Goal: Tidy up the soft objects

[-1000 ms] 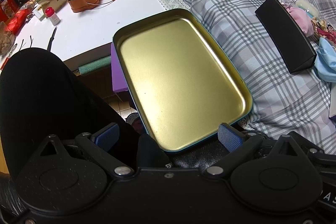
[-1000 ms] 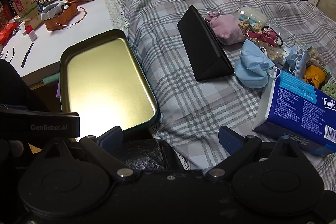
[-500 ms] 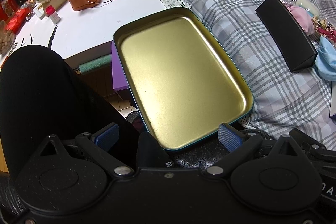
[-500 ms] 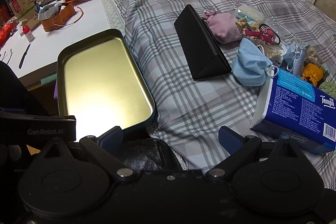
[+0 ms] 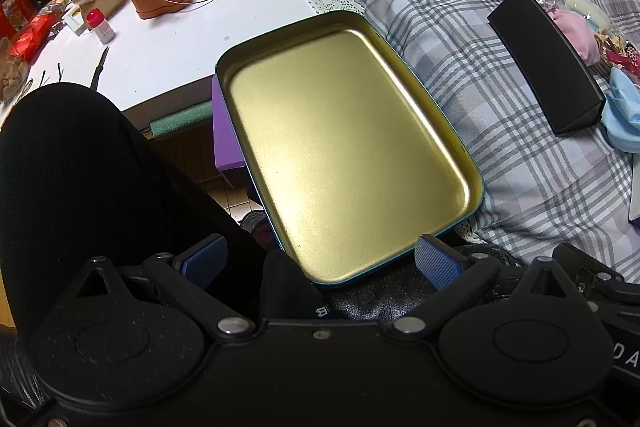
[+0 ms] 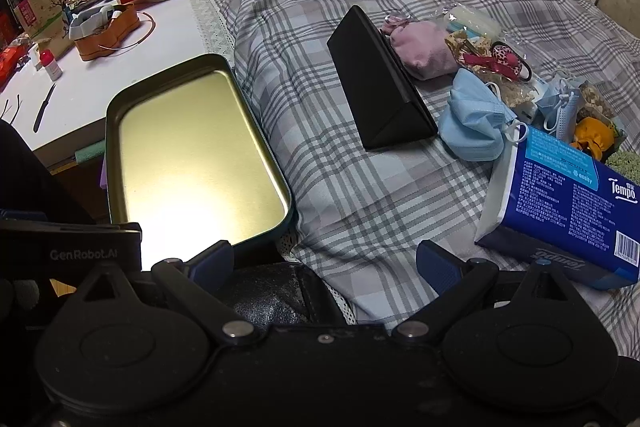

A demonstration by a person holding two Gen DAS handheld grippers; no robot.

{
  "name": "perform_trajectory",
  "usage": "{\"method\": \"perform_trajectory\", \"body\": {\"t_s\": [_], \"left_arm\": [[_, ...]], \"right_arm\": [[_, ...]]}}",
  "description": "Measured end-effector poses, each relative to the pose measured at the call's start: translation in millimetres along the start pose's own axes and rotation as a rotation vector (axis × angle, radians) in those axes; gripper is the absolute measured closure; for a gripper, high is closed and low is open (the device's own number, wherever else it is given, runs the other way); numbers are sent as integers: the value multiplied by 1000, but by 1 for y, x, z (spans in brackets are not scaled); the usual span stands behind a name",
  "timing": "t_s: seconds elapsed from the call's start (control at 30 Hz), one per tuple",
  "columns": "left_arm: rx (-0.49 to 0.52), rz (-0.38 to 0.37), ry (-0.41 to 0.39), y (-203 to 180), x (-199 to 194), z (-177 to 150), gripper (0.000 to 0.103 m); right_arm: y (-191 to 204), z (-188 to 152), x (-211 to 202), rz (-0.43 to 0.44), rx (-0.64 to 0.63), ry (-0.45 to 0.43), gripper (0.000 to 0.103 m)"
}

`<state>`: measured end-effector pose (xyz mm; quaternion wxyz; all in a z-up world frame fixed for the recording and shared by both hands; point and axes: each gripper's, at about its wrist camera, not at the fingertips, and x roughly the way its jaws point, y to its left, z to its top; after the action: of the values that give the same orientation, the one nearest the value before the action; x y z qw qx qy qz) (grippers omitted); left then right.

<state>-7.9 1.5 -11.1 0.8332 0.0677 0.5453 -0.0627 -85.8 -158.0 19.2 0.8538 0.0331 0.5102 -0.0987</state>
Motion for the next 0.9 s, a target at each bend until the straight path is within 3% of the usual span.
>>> {"method": "perform_trajectory", "body": {"t_s": [0.9], "left_arm": [[36,18,21,-10,4,-1,6]], "right_arm": [[-6,0,4,-13,27,13,5]]}}
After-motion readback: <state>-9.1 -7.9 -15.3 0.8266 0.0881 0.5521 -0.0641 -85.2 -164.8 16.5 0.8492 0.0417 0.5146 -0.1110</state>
